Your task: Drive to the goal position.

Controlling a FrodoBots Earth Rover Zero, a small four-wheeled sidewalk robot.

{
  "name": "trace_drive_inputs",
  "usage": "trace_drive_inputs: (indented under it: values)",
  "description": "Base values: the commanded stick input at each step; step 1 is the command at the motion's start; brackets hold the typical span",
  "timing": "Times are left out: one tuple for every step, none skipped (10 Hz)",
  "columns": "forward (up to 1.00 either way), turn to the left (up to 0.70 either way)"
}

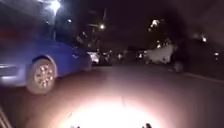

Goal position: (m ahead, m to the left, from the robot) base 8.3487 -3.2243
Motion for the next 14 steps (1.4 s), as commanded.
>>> trace_drive_inputs:
  values:
    - [0.85, 0.0]
    - [0.85, 0.0]
    - [0.85, 0.0]
    - [0.85, 0.0]
    - [0.85, -0.11]
    - [0.85, -0.28]
    - [0.85, -0.31]
    - [0.85, -0.33]
    - [0.85, 0.0]
    - [0.85, 0.0]
    - [0.85, 0.0]
    - [0.85, 0.0]
    - [0.85, 0.0]
    - [0.85, 0.0]
